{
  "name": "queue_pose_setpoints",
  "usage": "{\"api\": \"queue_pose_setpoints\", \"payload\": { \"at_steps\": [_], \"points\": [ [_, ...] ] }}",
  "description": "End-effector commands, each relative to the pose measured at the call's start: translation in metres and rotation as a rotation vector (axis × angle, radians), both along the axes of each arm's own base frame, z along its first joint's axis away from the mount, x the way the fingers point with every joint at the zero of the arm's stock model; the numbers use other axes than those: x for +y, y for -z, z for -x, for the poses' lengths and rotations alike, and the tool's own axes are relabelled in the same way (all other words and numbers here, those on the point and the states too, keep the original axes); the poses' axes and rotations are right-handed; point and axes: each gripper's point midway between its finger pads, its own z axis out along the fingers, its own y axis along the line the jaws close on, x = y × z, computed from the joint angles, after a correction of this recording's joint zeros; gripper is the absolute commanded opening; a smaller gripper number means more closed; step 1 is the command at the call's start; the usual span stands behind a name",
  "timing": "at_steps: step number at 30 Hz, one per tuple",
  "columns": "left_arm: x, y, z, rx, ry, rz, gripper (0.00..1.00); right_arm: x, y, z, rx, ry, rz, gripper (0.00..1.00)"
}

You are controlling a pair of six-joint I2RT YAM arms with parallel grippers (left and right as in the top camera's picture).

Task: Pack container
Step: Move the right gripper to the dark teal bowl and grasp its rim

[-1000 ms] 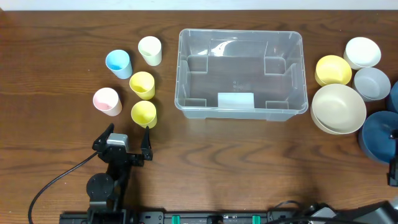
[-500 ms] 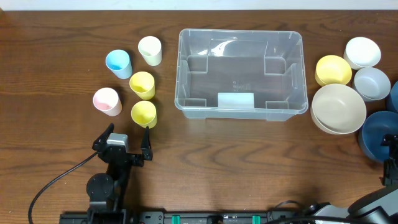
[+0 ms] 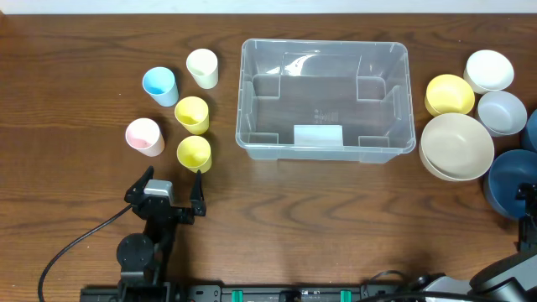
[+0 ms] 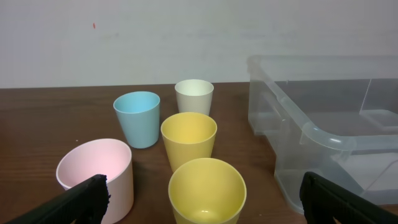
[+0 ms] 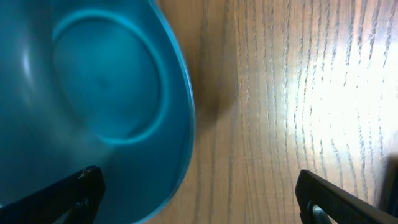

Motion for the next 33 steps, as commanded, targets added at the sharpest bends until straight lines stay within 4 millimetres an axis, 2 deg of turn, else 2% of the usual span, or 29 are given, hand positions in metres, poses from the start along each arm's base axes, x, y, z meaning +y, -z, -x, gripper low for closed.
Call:
{"api": "queue_pose_setpoints", "payload": {
  "at_steps": [1,17,25,31,33],
  "points": [
    [-0.001,0.015,0.001,0.042,0.011,-0.012,0.98,-0.004,0.003,0.011,0.038,0.033,0.015,0.99],
    [-0.001,0.015,0.001,0.042,0.011,-0.012,0.98,-0.007,0.027,0.017,0.046,0.038,0.070,0.99],
    [-0.001,0.015,0.001,0.042,0.011,-0.012,0.98,-0.012,0.028,0.025,0.067,0.059,0.086,0.67],
    [-0.001,0.015,0.001,0.042,0.011,-0.012,0.98,-0.016,0.029,0.038,0.075,0.102,0.074,0.34],
    [-0.001,0.015,0.001,0.042,0.011,-0.012,0.98,-0.016,0.029,0.042,0.079,0.114,0.069,0.27]
  ]
}}
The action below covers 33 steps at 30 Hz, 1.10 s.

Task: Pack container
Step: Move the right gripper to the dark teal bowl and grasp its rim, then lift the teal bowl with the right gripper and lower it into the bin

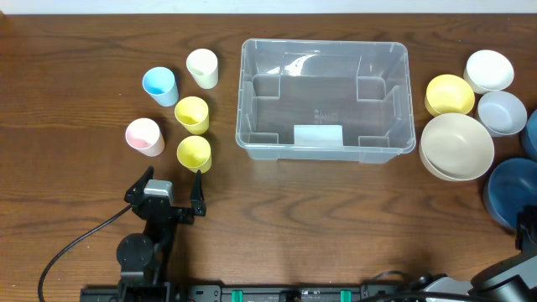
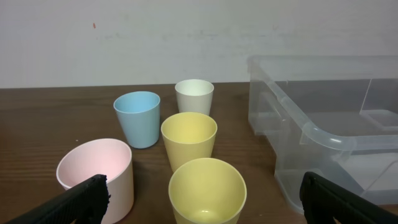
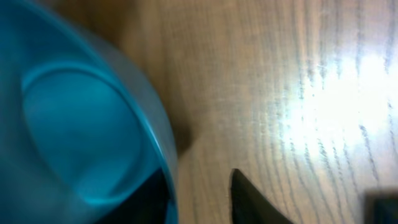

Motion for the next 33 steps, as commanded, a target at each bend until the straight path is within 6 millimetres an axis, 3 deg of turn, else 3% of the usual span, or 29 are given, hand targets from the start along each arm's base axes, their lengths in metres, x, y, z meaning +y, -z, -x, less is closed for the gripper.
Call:
{"api": "queue_pose_setpoints", "payload": {
  "at_steps": [1,4,8,14,18,23,27,30,33],
  "points": [
    [-0.001,0.015,0.001,0.042,0.012,-0.012,0.98,-0.001,0.002,0.012,0.023,0.035,-0.004,0.23],
    [-0.001,0.015,0.001,0.042,0.012,-0.012,0.98,0.000,0.003,0.018,0.043,0.047,-0.012,0.11],
    [-0.001,0.015,0.001,0.042,0.012,-0.012,0.98,0.003,0.003,0.028,0.082,0.059,-0.021,0.02],
    [-0.001,0.015,0.001,0.042,0.012,-0.012,0.98,0.011,0.002,0.028,0.042,0.076,-0.077,0.01],
    [-0.001,0.015,0.001,0.042,0.012,-0.012,0.98,0.010,-0.014,0.024,-0.050,0.110,-0.115,0.01],
    [-0.001,0.015,0.001,0.042,0.012,-0.012,0.98,-0.003,-0.066,0.014,-0.221,0.131,-0.090,0.01],
    [-0.001,0.015,0.001,0.042,0.012,-0.012,0.98,-0.012,-0.135,-0.001,-0.353,0.055,0.027,0.01],
    [-0.001,0.015,0.001,0.042,0.012,-0.012,0.98,0.002,-0.185,-0.025,-0.491,-0.009,0.065,0.01],
    [-0.001,0.015,0.001,0.042,0.012,-0.012,0.98,0.029,-0.232,-0.056,-0.653,-0.126,0.095,0.01]
  ]
}}
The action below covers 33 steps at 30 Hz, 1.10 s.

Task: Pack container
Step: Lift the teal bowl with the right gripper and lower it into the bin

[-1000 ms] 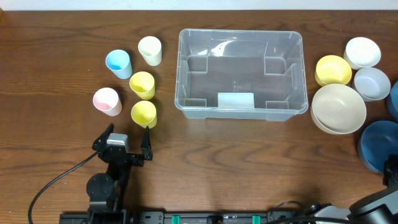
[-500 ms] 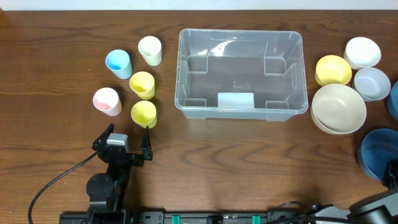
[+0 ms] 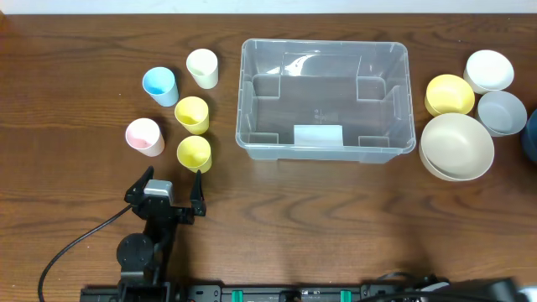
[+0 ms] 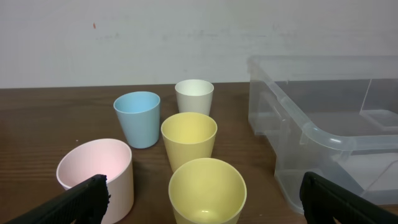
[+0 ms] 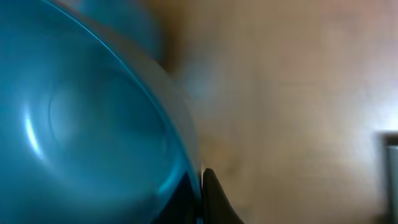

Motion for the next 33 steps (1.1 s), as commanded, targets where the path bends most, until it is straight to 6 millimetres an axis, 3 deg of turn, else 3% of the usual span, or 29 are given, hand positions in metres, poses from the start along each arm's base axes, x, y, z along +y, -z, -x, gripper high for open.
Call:
{"api": "queue_pose_setpoints", "payload": {
  "at_steps": [1,4,10,14,17,22,33],
  "points": [
    [-0.001,0.015,0.001,0.042,0.012,-0.012,0.98,0.041,-0.059,-0.046,-0.237,-0.168,0.041,0.01],
    [-0.001,0.015,0.001,0.042,0.012,-0.012,0.98,0.077,-0.103,-0.072,-0.333,-0.302,0.172,0.01],
    [-0.001,0.015,0.001,0.042,0.012,-0.012,0.98,0.150,-0.158,-0.105,-0.483,-0.580,0.369,0.01],
    [-0.001,0.015,0.001,0.042,0.012,-0.012,0.98,0.210,-0.185,-0.122,-0.599,-0.806,0.433,0.01],
    [-0.001,0.015,0.001,0.042,0.012,-0.012,0.98,0.249,-0.192,-0.131,-0.646,-0.947,0.445,0.02],
    [-0.001,0.015,0.001,0.042,0.012,-0.012,0.98,0.295,-0.179,-0.150,-0.589,-1.110,0.491,0.02],
    [-0.001,0.015,0.001,0.042,0.012,-0.012,0.98,0.398,-0.087,-0.213,-0.263,-1.401,0.467,0.01]
  ]
}}
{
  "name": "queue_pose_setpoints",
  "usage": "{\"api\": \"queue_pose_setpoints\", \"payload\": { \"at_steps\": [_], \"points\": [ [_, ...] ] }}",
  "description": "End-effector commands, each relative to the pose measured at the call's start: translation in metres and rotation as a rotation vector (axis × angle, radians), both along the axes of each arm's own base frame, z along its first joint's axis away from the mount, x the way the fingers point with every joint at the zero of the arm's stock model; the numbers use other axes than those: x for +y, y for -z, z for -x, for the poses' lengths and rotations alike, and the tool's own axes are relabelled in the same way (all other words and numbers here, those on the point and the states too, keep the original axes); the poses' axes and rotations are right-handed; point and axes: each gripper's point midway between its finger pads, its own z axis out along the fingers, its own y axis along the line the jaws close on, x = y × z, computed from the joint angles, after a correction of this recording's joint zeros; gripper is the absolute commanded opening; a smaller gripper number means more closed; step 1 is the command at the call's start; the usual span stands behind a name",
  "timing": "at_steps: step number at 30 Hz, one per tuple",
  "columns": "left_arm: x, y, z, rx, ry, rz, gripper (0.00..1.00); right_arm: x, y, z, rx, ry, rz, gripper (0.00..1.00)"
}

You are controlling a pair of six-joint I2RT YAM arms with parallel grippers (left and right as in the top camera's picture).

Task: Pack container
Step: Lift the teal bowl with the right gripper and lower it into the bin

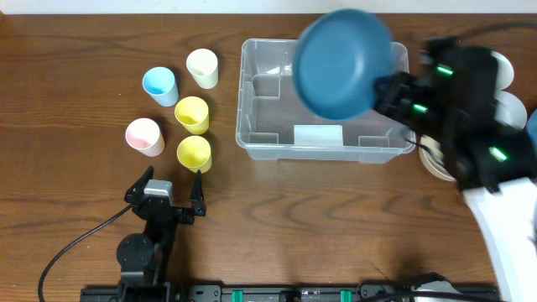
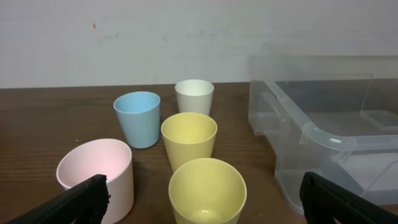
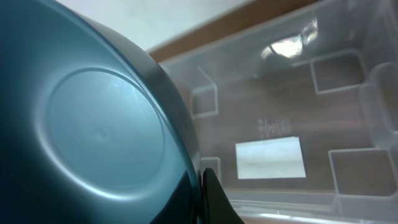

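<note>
A dark blue bowl [image 1: 342, 62] hangs tilted above the clear plastic container [image 1: 260, 144], and my right gripper [image 1: 388, 91] is shut on its rim. The right wrist view shows the bowl's underside [image 3: 93, 137] with the container's floor [image 3: 348, 106] behind it. My left gripper [image 1: 172, 186] rests open near the front edge, behind the cups. Five cups stand left of the container: blue [image 1: 159, 85], cream [image 1: 202, 67], pink [image 1: 144, 136] and two yellow [image 1: 192, 114] [image 1: 194, 153]. Through the left wrist camera, the near yellow cup [image 2: 206, 191] sits between the open fingertips.
More bowls lie right of the container, partly hidden by my right arm: a yellow one [image 1: 437, 91], a white one [image 1: 502, 60], a grey one [image 1: 513, 113] and a large cream one [image 1: 436, 164]. A cable [image 1: 67, 247] trails from the left arm.
My right gripper, out of the overhead view at the far right with the blue bowl, is now above the container, still shut on the bowl. The left arm has not moved.
My right gripper first stood open over a dark blue bowl at the table's far right. Then its fingers were closing on the bowl's rim. Then the bowl was gone from its spot, held in the gripper. Now it hangs over the container. The left gripper stayed still throughout.
</note>
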Motion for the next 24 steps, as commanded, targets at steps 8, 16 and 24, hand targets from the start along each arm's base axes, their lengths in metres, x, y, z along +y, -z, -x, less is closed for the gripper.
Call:
{"api": "queue_pose_setpoints", "payload": {
  "at_steps": [8,16,24],
  "points": [
    [-0.001,0.015,0.001,0.042,0.012,-0.012,0.98,0.017,0.076,-0.045,0.172,0.074,0.140,0.01],
    [-0.001,0.015,0.001,0.042,0.012,-0.012,0.98,0.036,0.142,-0.063,0.314,0.025,0.148,0.01],
    [-0.001,0.015,0.001,0.042,0.012,-0.012,0.98,0.041,0.196,-0.069,0.432,0.048,0.161,0.01]
  ]
}}
